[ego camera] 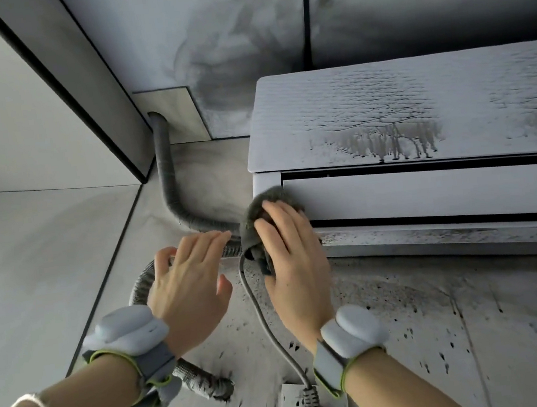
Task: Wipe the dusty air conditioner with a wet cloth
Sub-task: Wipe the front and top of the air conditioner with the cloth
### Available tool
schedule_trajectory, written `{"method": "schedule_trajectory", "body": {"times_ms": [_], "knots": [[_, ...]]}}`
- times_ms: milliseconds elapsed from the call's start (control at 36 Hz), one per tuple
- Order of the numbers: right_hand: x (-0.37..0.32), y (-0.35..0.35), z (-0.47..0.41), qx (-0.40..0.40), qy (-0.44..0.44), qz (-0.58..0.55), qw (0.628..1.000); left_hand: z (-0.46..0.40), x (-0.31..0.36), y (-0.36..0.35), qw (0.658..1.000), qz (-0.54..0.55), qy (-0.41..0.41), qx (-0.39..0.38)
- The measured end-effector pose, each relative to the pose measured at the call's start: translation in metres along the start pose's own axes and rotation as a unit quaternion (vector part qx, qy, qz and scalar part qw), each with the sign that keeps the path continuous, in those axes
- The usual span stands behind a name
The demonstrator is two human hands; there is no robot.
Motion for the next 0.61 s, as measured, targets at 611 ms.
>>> {"method": "schedule_trajectory", "body": {"times_ms": [611], "knots": [[0.029,-0.031,0.022,-0.012,0.021,0.11,0.994,-0.003,0.016,-0.011,0.999,0.032,0.009,0.018]]}}
Point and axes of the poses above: each hand's wrist, its own z-axis away from the middle knuckle, its own y-axis out of the back of the hand, x = y × z, the point moved 8 cm from there along -z, towards the middle knuckle, and after that the axes turned 8 degrees about -z, right-handed, at the moved point
